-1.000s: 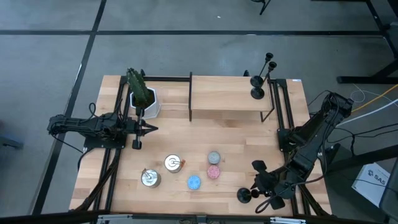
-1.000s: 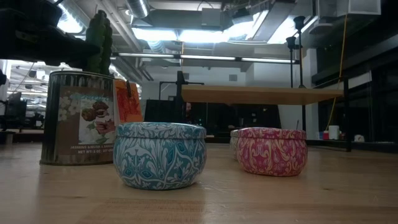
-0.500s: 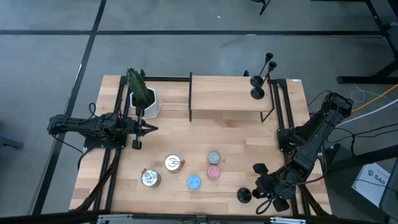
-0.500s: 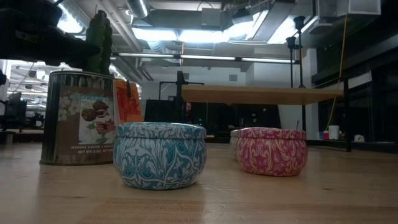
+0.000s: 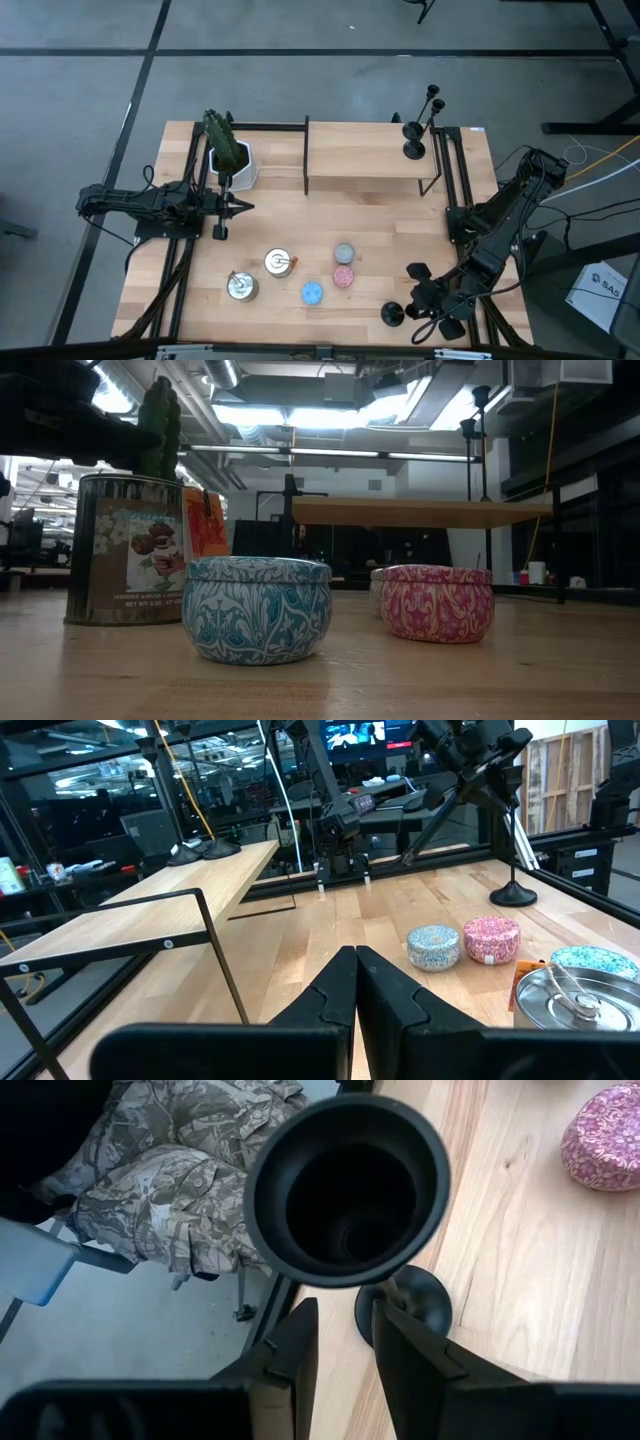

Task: Pick & Place candle stick holders
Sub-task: Put the black candle holder on the shelf

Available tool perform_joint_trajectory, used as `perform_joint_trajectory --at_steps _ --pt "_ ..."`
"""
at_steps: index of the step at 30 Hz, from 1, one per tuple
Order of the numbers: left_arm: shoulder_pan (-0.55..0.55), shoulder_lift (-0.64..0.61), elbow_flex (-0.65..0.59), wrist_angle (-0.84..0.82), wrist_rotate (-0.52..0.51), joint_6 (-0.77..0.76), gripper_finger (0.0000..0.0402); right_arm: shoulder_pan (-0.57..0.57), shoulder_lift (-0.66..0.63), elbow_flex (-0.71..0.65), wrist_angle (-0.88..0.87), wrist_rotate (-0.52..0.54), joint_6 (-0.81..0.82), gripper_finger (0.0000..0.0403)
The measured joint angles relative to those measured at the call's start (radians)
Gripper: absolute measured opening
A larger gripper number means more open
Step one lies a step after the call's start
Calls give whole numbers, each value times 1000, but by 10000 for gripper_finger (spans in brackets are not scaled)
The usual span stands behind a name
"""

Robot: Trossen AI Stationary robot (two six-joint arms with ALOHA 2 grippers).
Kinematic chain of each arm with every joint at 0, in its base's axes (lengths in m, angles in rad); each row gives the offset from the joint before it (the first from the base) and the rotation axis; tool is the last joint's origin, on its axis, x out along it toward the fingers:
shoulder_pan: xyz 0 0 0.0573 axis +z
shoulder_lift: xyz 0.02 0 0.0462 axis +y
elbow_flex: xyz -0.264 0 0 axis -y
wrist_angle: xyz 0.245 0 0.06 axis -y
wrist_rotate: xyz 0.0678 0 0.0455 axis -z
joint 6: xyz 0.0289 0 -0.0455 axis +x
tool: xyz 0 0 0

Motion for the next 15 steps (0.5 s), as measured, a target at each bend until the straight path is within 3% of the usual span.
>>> perform_joint_trajectory --at_steps 15 --pt "0 0 0 0 0 0 4 3 0 0 5 10 -71 101"
